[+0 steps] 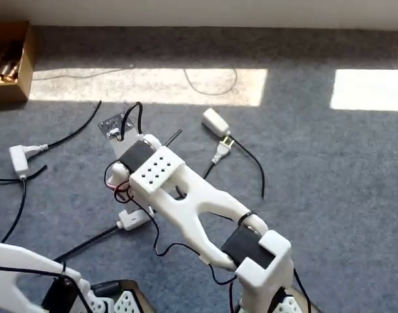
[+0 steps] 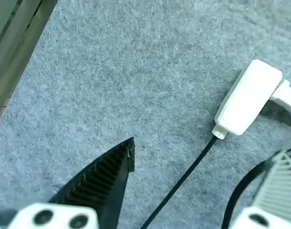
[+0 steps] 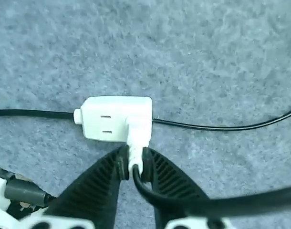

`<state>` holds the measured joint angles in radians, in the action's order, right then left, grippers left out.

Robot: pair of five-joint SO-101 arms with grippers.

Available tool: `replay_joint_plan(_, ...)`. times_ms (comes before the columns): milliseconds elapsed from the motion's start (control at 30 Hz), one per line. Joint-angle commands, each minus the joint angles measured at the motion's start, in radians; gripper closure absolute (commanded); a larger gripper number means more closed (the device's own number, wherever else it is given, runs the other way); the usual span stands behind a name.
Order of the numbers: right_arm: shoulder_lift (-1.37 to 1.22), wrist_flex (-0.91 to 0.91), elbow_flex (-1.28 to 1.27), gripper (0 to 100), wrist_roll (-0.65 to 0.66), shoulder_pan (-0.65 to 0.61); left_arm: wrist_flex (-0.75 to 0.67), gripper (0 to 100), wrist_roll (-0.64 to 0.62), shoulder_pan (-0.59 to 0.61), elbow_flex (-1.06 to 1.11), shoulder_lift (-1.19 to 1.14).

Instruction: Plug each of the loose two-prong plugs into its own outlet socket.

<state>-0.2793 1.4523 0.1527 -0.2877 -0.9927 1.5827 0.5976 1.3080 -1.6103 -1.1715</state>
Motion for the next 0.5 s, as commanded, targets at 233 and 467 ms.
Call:
replay_joint_plan(233, -0.019, -0.044, 0.007, 99.3, -0.006, 0.002, -0.006, 59, -0.002, 0.001, -0.053, 0.033)
replay_joint_plan(467, -0.114, -0.321, -0.254, 99.3, -0.008, 0.005, -0.006, 59, 0.000, -0.001, -0.053, 0.036)
